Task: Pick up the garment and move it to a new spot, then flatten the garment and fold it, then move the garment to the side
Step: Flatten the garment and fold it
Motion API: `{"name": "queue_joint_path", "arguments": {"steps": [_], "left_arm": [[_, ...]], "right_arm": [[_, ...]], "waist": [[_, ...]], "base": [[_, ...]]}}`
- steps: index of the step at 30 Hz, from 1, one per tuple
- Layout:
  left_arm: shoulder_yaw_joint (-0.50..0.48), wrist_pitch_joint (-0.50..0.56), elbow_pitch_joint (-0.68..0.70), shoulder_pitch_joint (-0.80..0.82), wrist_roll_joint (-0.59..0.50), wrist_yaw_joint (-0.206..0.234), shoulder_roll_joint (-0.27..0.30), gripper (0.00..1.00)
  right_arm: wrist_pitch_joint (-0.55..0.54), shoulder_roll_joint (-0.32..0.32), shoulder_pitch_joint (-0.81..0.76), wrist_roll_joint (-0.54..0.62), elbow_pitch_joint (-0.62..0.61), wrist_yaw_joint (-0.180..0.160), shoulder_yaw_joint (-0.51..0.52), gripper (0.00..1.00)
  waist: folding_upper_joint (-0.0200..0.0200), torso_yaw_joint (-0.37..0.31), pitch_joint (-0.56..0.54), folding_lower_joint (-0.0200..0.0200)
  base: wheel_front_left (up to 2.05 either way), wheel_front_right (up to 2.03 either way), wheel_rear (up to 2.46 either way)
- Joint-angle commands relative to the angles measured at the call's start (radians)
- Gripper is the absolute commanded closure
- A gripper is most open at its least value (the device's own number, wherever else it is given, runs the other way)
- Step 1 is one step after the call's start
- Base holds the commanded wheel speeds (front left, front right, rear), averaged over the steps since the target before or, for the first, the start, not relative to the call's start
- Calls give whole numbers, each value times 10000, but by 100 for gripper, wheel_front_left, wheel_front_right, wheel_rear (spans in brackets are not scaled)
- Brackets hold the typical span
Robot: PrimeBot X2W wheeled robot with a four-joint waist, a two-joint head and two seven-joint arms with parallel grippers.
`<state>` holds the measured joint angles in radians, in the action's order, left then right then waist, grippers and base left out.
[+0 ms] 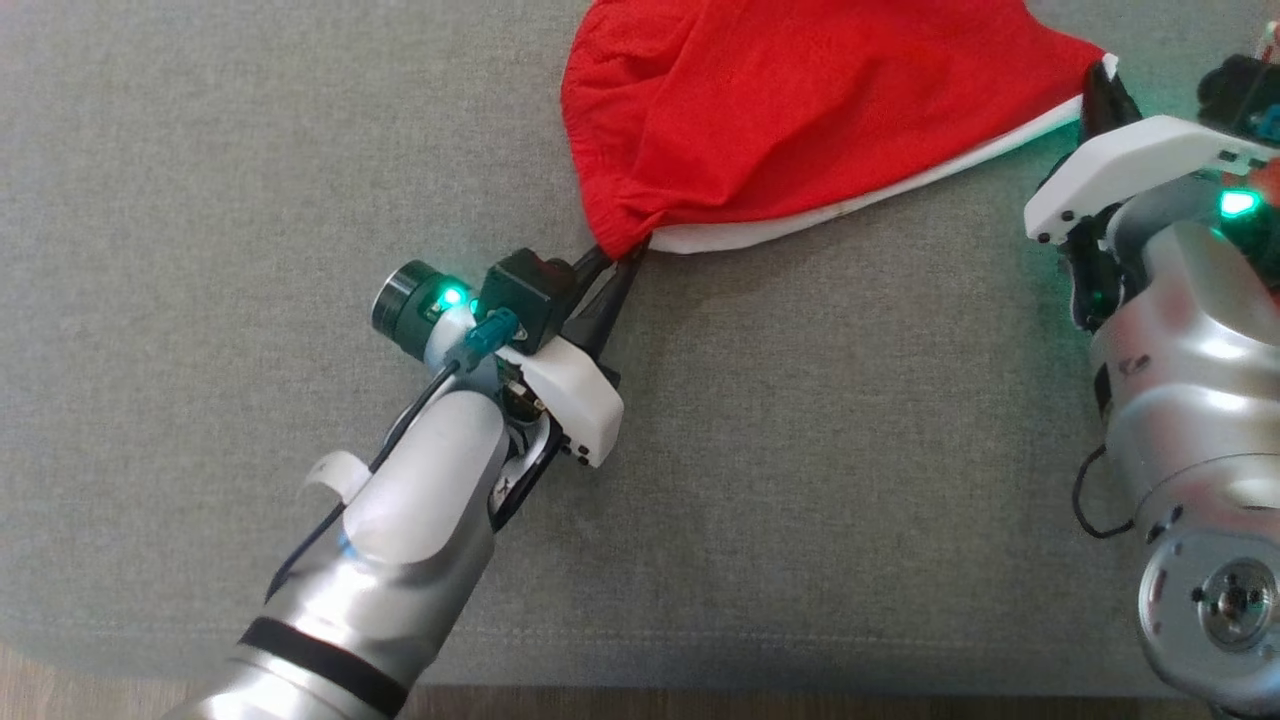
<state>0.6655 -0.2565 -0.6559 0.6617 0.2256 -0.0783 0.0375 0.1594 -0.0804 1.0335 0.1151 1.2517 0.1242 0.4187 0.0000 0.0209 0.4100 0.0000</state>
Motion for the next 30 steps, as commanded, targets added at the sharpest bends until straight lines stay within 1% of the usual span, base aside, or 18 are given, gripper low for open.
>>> {"name": "queue_joint_path", "arguments": {"steps": [1,3,6,8,11,16,20,22,25,30], "left_arm": [[-345,-53,361,210,0,83,139,100],[-513,-53,697,104,-120,73,282,100],[-838,-53,1525,131,-208,58,528,100],[-1083,-53,2046,168,-238,69,751,100],[-1374,-52,2453,338,-200,54,1112,100],[-1783,402,3098,819,-24,73,1595,100],[-1949,882,3768,1070,-31,147,1950,100],[-2042,1017,4147,1069,24,195,2071,100],[-2201,1253,4813,912,160,377,2157,100],[-2293,1917,5894,450,308,692,2302,100]], "right_arm": [[158,126,348,80,-202,65,-307,100],[216,125,408,92,-149,65,-747,100],[91,142,673,-252,-68,65,-1209,100],[40,156,925,-450,-56,65,-1736,100],[6,179,1251,-825,-119,65,-2613,100],[-127,193,1492,-1618,-538,65,-3951,100],[-296,170,1330,-2387,-1184,65,-4724,100],[-401,3,1149,-2650,-1547,65,-4873,100],[-636,-48,862,-3103,-2188,65,-4772,100],[-1318,-132,100,-3231,-3576,65,-4400,100]], "waist": [[0,-13,-85,0],[0,-30,-326,0],[0,-113,-674,0],[0,-220,-977,0],[0,-416,-1508,0],[0,-769,-2407,0],[0,-999,-3146,0],[0,-1103,-3518,0],[0,-1198,-3954,0],[0,-1209,-4394,0]], "base": [[0,0,0],[0,0,0],[0,0,0],[0,0,0],[0,0,0],[0,0,0],[0,0,0],[0,0,0],[0,0,0],[0,0,0]]}}
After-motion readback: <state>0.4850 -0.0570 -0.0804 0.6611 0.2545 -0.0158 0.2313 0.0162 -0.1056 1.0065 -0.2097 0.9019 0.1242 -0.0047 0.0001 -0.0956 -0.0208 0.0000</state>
